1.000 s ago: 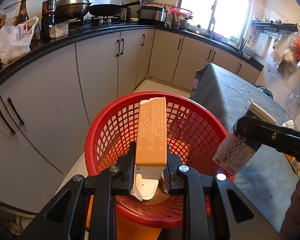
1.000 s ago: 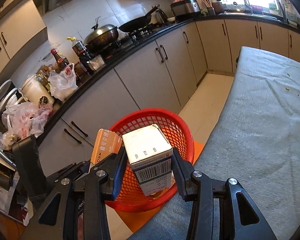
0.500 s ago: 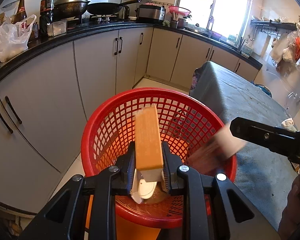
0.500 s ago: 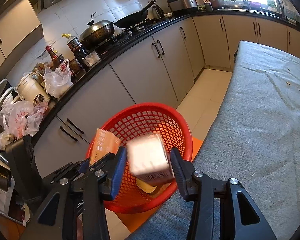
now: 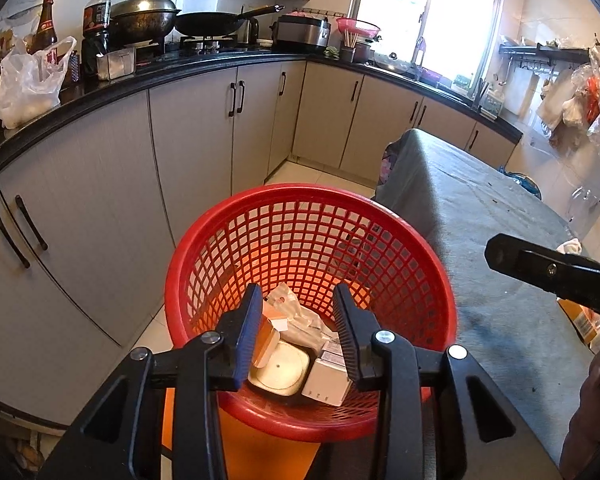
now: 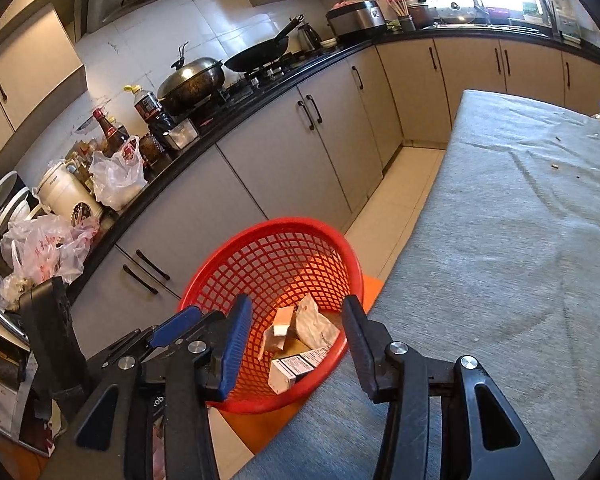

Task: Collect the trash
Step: 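Open the left tool dropping the orange box while the right tool releases the white box, then return both tools to the table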

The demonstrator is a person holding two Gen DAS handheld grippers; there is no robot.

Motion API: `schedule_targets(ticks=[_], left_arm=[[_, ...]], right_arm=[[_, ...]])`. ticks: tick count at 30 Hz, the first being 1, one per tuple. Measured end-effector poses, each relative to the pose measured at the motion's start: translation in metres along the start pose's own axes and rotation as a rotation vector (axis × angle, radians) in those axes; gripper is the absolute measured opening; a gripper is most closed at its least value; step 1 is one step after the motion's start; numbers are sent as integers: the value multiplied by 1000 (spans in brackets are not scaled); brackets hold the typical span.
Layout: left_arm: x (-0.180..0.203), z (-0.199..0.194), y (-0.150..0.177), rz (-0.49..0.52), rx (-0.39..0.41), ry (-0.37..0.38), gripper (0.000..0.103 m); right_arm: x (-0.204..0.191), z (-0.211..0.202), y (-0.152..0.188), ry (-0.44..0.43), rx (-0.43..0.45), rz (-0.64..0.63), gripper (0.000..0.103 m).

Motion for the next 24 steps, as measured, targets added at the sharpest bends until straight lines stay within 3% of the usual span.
schedule_targets(ticks=[24], left_arm=[[77, -33, 3, 93, 27, 51, 41]], right_arm=[[47, -78, 19, 7, 84, 74, 57]])
Point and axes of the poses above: each gripper's, at about its wrist camera, not at the fingertips, and z roughly the way its jaws point, x to its right, y to its underside, the point moved 3 cm from there along z, roughly the way its jaws point, and after that the axes turned 10 degrees about z, right-handed, at the moved point
